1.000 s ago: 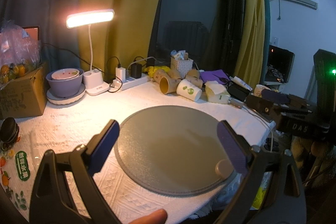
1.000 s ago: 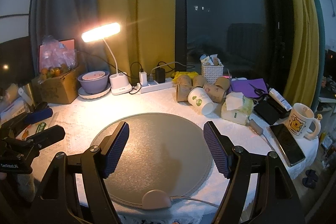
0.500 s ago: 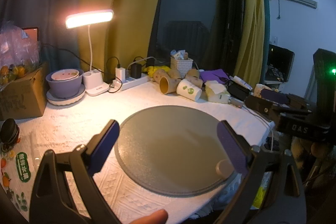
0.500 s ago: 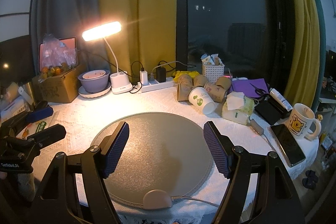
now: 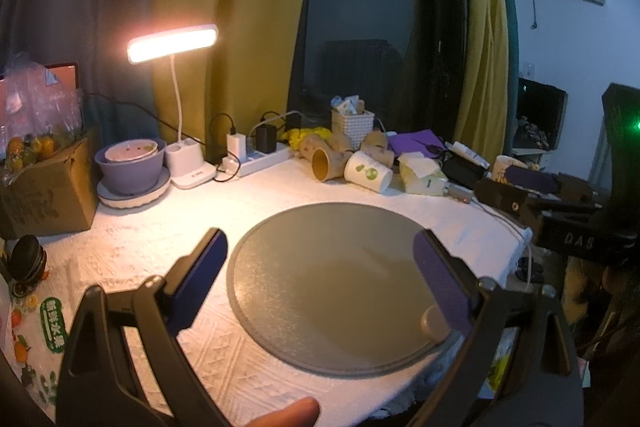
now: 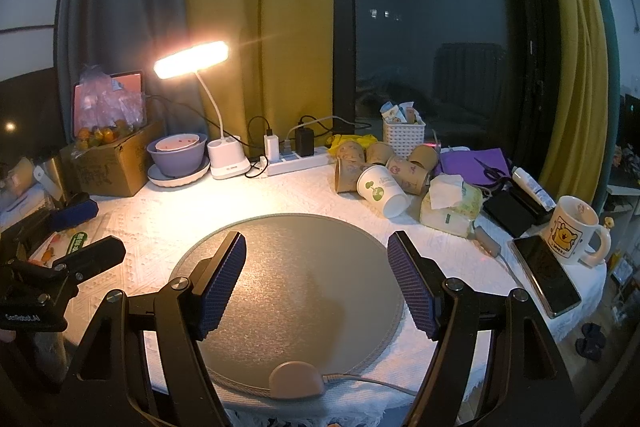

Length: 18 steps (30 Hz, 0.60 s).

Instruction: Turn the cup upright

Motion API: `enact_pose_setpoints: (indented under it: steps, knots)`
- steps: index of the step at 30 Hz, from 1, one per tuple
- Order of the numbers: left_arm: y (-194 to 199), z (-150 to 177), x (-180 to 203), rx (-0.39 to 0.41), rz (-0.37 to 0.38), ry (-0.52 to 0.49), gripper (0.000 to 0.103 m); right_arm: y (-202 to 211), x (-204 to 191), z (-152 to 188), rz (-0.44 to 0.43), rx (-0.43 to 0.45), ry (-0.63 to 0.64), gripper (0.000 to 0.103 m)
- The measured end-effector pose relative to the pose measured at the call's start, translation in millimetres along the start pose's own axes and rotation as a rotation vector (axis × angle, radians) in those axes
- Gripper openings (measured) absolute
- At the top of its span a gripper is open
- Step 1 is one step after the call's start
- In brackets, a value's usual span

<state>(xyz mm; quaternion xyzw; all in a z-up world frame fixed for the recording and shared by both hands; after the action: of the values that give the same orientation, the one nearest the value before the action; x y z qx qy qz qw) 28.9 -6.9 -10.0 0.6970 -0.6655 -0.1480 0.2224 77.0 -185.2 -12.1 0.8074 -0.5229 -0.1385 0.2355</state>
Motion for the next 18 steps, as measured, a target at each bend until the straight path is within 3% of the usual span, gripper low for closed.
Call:
enact_pose_setpoints:
  steps: [18]
  knots:
    - [-29, 14, -8, -0.059, 0.092, 0.052, 0.095, -17, 5, 8, -0.005, -0.046, -0.003, 0.076]
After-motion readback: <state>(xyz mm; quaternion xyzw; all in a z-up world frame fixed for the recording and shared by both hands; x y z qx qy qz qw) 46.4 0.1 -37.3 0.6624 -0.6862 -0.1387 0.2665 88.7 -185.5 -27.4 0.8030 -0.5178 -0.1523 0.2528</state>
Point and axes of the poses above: each gripper's, at about its wrist camera, not at the fingertips, and y roughly against the way its jaws point, x to its right, z to its underside, the point moved 3 cm from there along -y, roughly the way its jaws point, and after that the axes turned 8 degrees about -x, right-handed, at the moved point
